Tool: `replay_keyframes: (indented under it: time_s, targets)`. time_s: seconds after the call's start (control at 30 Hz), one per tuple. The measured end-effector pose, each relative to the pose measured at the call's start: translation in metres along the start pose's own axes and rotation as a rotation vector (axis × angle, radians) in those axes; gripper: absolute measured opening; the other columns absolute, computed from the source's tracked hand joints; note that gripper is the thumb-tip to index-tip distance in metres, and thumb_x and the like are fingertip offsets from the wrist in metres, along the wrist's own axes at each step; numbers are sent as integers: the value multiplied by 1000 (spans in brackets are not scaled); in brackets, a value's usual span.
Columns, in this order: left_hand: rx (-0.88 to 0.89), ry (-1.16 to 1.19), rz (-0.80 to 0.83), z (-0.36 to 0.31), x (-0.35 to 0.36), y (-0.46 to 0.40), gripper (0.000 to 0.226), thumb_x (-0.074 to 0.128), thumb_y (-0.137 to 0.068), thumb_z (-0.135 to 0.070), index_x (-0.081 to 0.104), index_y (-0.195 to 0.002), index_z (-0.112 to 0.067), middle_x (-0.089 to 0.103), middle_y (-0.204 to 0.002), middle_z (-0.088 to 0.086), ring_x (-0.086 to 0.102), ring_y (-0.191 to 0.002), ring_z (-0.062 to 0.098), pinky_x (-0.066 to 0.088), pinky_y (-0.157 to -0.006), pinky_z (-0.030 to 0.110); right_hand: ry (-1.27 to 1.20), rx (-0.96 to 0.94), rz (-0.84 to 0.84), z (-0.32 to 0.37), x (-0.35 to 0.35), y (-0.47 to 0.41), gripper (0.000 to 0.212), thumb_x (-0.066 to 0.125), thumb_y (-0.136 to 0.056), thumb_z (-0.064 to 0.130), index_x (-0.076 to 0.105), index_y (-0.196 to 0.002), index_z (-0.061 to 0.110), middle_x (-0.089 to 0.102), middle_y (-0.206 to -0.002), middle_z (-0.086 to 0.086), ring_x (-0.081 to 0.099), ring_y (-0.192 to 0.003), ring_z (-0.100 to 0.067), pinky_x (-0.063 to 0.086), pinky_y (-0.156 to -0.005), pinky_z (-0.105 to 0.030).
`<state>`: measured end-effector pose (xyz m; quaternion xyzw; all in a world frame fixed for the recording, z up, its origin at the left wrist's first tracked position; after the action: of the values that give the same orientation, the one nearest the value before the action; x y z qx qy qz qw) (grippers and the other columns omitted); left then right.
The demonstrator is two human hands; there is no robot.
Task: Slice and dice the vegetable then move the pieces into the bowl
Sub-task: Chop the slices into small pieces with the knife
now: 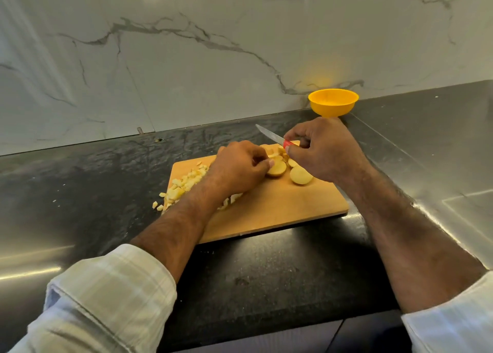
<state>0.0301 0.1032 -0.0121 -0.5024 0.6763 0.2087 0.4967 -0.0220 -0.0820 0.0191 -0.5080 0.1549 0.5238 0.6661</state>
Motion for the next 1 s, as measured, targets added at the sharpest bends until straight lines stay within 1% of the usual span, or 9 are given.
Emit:
replay_keyframes:
  time_s: [0.1,0.2,0.33,0.47,0.63,0.73,0.83,0.9,1.0]
  targets:
    - [33,-47,-83,2,-7,1,23,61,-104,-42,75,-108,-24,68,-91,-11,63,-89,11,54,-86,38,-28,3,-62,0,1,1,20,72,-93,30,82,-109,21,58,-59,12,54,-57,-10,41,-56,-24]
    - [18,50,-195,22,-27,4,18,62,-104,-34,73,-97,-22,67,-80,-8,62,-75,9,50,-68,30,-48,23,-38,1,2,1,18,74,-94,29,81,-109,21,61,-60,10,55,-56,-11,44,-54,-27]
    - [-40,182,-372,57,-52,9,11,70,-96,-25,75,-89,-18,73,-72,-6,71,-69,13,63,-69,39,-44,42,268,15,14,5,24,76,-95,29,77,-119,24,65,-66,8,56,-61,-10,42,-56,-26]
    - [-91,254,-439,64,-56,7,6,70,-90,-18,74,-86,-20,74,-70,-2,75,-67,13,65,-67,46,200,64,557,20,20,11,25,72,-96,33,71,-121,29,60,-87,15,58,-81,-6,40,-61,-23]
    - [9,305,-201,44,-40,6,17,69,-93,-8,72,-107,-16,75,-77,0,73,-71,12,65,-72,39,201,223,624,13,15,11,25,79,-90,34,67,-111,34,55,-108,10,59,-97,-13,55,-74,-29]
    - [43,194,-41,34,-32,10,23,65,-97,-10,66,-115,-25,72,-80,0,69,-75,18,59,-68,30,202,230,609,13,17,10,26,78,-91,33,65,-114,33,53,-109,9,58,-99,-14,51,-69,-26]
    - [36,6,10,37,-29,10,20,67,-99,-20,70,-115,-32,69,-97,-10,64,-89,10,58,-91,40,182,225,601,15,19,11,35,75,-94,31,64,-127,30,54,-108,9,59,-101,-13,49,-68,-24]
    - [58,-195,0,40,-29,10,16,70,-99,-34,71,-114,-39,62,-110,-17,53,-103,4,42,-109,49,157,215,605,19,21,12,41,73,-96,30,61,-136,30,58,-105,9,61,-100,-13,49,-70,-23]
    - [52,-261,47,39,-27,10,18,68,-100,-45,74,-116,-39,56,-109,-21,51,-113,6,29,-111,51,162,193,575,25,28,14,44,70,-98,31,59,-141,28,58,-106,10,61,-99,-12,50,-72,-24]
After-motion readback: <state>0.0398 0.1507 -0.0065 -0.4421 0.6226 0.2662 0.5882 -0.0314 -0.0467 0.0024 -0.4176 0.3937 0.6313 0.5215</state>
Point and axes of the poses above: each hand's wrist, its own y-axis away from the middle knuckle, its own x-axis out of the palm, z = x × y, the point moved 3 cm from there along -y, towards the middle knuckle
